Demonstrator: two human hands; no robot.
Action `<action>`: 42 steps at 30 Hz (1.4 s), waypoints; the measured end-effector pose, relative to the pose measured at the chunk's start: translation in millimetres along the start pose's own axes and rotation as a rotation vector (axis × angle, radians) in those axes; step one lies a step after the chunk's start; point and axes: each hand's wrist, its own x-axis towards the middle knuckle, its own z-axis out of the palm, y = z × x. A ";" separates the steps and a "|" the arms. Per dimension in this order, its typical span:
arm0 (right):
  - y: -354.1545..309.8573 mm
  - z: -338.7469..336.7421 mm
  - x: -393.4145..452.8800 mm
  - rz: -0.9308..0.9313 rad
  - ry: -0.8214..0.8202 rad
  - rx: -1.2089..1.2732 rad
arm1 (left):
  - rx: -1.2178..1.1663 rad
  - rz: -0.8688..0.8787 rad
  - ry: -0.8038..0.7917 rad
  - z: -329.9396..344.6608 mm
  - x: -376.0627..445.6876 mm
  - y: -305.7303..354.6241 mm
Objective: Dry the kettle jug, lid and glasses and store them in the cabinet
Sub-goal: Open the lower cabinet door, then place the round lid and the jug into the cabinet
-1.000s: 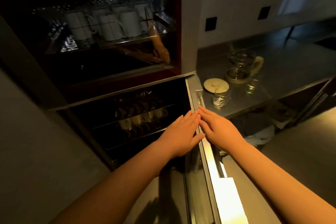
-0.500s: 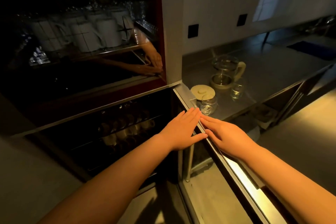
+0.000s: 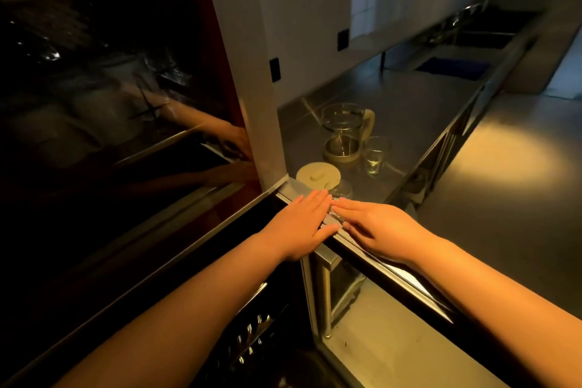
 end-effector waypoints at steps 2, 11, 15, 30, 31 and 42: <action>4.5 -0.6 2.8 0.022 0.019 -0.005 | -0.027 0.019 -0.021 -0.8 10.2 -3.5; 55.6 -2.5 34.3 0.145 0.064 -0.058 | -0.148 0.021 -0.075 -8.5 79.2 -18.5; 93.7 -4.6 54.7 0.182 0.024 -0.051 | -0.172 -0.028 -0.086 -11.9 119.4 -27.4; 232.6 11.3 152.0 0.241 0.013 -0.030 | -0.100 -0.365 0.098 13.5 269.8 -58.4; 238.5 12.8 159.5 0.245 0.024 -0.022 | -0.106 -0.384 0.091 18.1 275.4 -61.1; 281.5 42.3 228.8 0.211 0.040 -0.084 | -0.028 -0.477 -0.023 73.5 311.6 -101.7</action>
